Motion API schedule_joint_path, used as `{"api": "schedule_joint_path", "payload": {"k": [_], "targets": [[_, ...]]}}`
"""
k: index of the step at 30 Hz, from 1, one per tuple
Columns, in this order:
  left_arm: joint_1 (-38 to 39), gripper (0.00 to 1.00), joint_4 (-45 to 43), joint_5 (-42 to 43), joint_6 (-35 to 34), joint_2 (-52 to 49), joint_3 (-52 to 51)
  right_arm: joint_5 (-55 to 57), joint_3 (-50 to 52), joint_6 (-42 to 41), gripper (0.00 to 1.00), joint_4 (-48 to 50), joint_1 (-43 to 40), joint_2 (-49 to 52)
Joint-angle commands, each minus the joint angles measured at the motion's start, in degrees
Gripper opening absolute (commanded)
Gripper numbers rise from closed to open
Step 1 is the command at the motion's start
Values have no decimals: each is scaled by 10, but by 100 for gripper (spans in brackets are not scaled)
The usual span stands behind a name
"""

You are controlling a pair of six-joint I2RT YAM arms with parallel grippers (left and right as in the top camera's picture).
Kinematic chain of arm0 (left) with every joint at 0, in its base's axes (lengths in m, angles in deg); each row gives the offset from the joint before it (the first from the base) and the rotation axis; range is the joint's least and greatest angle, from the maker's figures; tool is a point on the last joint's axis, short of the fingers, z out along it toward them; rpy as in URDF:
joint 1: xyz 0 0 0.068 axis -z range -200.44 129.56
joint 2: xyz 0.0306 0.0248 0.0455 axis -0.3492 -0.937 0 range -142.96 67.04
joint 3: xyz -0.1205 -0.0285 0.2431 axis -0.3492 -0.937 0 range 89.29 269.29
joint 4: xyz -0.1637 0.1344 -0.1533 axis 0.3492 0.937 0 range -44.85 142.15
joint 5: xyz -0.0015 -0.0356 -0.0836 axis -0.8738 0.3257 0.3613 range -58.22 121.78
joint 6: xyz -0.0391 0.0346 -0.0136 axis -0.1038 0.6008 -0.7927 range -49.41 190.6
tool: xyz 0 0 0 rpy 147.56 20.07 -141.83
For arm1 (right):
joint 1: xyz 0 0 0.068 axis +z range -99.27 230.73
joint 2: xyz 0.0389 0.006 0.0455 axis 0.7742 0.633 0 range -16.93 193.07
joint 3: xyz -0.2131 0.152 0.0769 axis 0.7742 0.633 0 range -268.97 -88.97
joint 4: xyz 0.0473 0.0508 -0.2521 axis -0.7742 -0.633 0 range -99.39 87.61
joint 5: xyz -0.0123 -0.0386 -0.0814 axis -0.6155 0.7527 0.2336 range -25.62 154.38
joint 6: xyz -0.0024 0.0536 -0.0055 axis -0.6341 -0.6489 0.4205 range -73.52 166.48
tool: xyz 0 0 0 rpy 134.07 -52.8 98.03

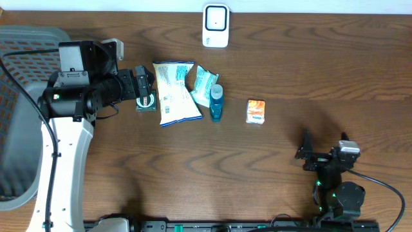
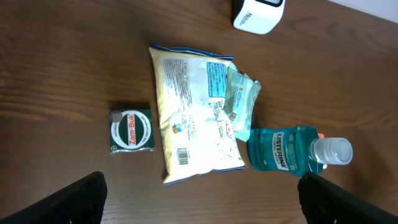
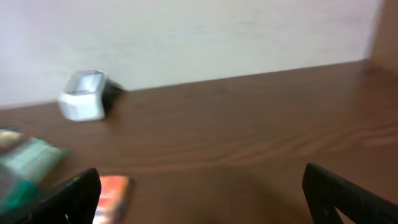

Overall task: Scan the item barcode
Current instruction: 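Raise the right arm and move the right gripper toward the orange pack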

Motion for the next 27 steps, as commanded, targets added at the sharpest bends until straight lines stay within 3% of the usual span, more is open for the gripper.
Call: {"api": "schedule_joint_path", "payload": {"k": [1, 5, 10, 16, 23, 27], "targets": [[1, 98, 0, -4, 12, -2, 1, -130, 0, -145, 99, 2, 3, -1], [1, 98, 0, -4, 12, -2, 1, -195, 0, -242, 99, 28, 3, -1], [1, 98, 0, -4, 12, -2, 1, -168, 0, -250, 99, 54, 3, -1], [1, 98, 0, -4, 12, -2, 1, -155, 0, -358, 99, 150, 3, -1], [1, 98, 0, -4, 12, -2, 1, 12, -2, -398, 99, 431, 3, -1], [1, 98, 0, -4, 12, -2, 1, 122, -51, -398, 99, 466, 3, 7]]}}
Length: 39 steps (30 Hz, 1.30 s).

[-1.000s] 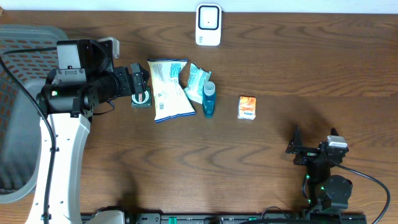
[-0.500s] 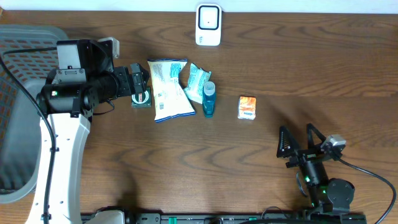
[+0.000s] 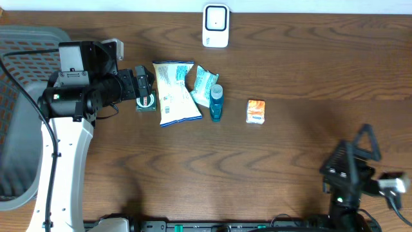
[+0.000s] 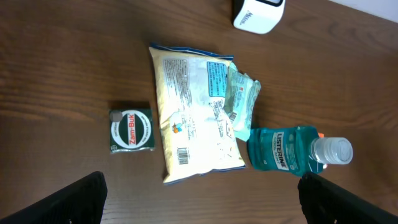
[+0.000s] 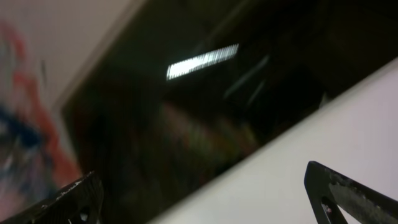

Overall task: Scan the item barcode
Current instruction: 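Raise the right arm and move the right gripper toward the orange pack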

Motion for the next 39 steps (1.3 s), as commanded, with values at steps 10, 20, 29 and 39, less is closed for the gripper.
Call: {"api": "schedule_joint_path", "payload": {"k": [10, 20, 29, 39], "targets": [[1, 98, 0, -4, 12, -2, 1, 19, -255, 200, 99, -28, 3, 214], [1, 98, 0, -4, 12, -2, 1, -282, -473, 296, 99, -311, 3, 481], [1, 98, 0, -4, 12, -2, 1, -348, -578, 305, 99, -452, 8, 589], [1, 98, 0, -4, 12, -2, 1, -292, -577, 332, 99, -621, 11, 609]]}}
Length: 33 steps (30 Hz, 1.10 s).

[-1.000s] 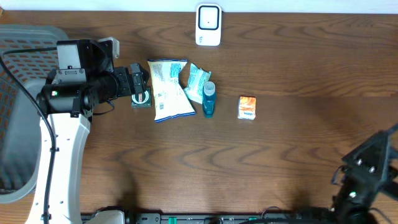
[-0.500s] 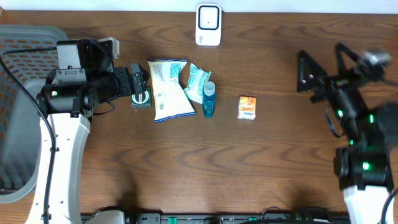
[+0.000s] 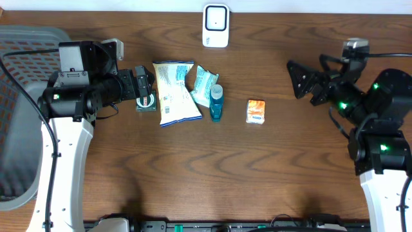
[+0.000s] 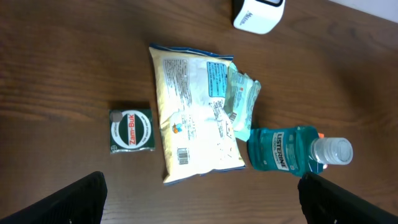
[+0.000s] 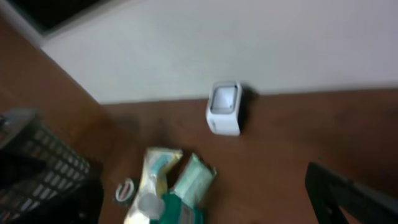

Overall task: Scan the item barcode
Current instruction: 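Raise the right arm and move the right gripper toward the orange pack, then lower the right gripper onto the orange pack and grasp it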

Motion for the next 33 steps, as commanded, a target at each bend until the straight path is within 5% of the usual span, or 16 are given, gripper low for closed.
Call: {"api": "schedule_joint_path", "payload": {"k": [1, 13, 22, 33], "targets": [[1, 98, 0, -4, 12, -2, 1, 8, -8, 12, 99, -37, 4, 7], [1, 98, 0, -4, 12, -2, 1, 25, -7, 10, 99, -95, 4, 9], [1, 98, 0, -4, 12, -2, 1, 25, -7, -94, 99, 33, 10, 22], [1, 98, 0, -4, 12, -2, 1, 96, -7, -91, 95, 20, 100, 193]]}}
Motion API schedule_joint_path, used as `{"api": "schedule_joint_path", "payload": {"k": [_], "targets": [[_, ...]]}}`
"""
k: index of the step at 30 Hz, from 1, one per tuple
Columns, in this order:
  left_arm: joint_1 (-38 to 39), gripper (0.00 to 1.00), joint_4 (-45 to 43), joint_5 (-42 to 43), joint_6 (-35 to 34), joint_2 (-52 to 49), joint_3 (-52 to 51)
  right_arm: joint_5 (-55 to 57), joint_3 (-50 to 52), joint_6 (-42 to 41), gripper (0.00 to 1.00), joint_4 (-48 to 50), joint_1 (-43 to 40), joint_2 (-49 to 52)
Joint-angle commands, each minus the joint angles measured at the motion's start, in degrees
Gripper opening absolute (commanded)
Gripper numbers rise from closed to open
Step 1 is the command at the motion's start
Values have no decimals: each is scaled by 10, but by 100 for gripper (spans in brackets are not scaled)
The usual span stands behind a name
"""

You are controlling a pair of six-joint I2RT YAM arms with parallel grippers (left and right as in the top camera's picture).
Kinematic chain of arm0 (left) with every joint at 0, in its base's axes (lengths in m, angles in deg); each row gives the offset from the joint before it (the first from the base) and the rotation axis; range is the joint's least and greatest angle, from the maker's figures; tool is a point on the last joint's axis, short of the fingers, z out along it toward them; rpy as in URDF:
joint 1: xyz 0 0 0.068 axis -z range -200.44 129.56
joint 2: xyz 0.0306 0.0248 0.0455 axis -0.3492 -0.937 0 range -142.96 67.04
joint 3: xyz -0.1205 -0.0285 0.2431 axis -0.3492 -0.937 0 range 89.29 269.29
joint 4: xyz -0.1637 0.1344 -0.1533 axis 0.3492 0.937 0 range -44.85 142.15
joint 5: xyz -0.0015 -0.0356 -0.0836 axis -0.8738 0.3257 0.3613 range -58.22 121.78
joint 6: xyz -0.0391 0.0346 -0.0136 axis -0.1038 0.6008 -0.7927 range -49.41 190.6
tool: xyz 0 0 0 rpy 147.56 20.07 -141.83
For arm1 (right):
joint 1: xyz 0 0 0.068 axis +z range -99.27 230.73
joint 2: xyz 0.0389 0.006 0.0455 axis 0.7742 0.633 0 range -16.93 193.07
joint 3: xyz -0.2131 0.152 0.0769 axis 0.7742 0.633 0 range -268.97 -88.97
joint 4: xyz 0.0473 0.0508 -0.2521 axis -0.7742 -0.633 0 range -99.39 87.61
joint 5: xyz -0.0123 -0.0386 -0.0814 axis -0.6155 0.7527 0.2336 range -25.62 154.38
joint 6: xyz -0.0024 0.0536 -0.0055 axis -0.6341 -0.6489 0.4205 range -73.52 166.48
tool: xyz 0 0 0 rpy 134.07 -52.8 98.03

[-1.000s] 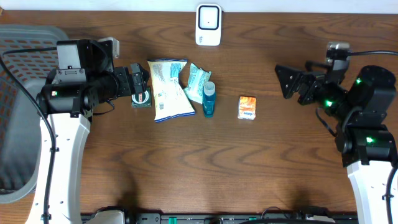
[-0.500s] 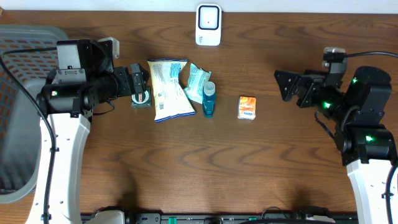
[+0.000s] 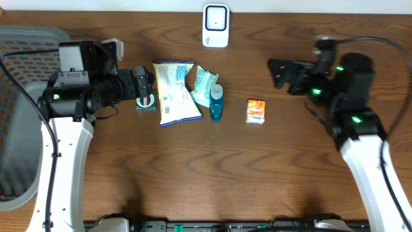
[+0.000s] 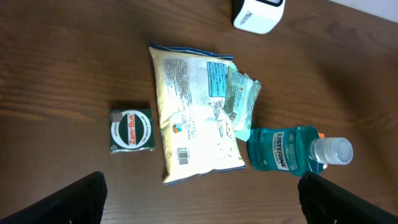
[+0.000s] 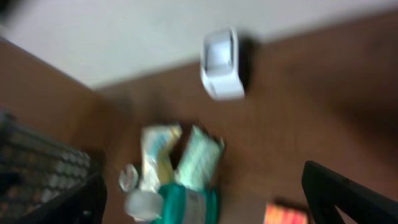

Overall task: Scan the item barcode
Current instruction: 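Lower the right gripper onto the orange pack and grasp it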

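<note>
The white scanner stands at the table's far edge. Below it lie a green Zam-Buk tin, a pale snack bag with its barcode facing up, a wipes pack, a teal Listerine bottle and an orange box. My left gripper hovers open over the tin and bag, holding nothing. My right gripper hangs open in the air right of the orange box, pointing left. Its view is blurred but shows the scanner and the bottle.
A grey mesh basket fills the left edge of the table. The wall runs just behind the scanner. Bare wood lies in front of the items and under the right arm.
My right arm has shifted left, its gripper now closer to the orange box and the scanner. The left arm and all the items are where they were.
My right arm was first folded low at the table's front right, and a moment later its camera pointed away from the table. Then it stood raised at the back right, facing the items; now it is further left. The left gripper hovered open throughout.
</note>
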Motion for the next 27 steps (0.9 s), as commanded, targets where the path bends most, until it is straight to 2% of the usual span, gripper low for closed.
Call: {"api": "schedule_joint_path", "payload": {"k": [1, 7, 9, 16, 19, 20, 23, 27], "targets": [[1, 98, 0, -4, 12, -2, 1, 22, -5, -11, 95, -13, 20, 70], [1, 98, 0, -4, 12, -2, 1, -31, -5, -37, 95, -49, 24, 167], [1, 98, 0, -4, 12, -2, 1, -23, -5, -36, 99, -76, 24, 182], [1, 98, 0, -4, 12, -2, 1, 65, -4, -11, 99, -162, 25, 213], [1, 98, 0, -4, 12, -2, 1, 75, -4, 24, 70, -158, 25, 223], [1, 98, 0, -4, 12, -2, 1, 75, -4, 29, 66, -154, 25, 227], [1, 98, 0, -4, 12, -2, 1, 75, -4, 28, 65, -140, 25, 239], [1, 98, 0, -4, 12, -2, 1, 75, -4, 28, 71, -129, 25, 259]]}}
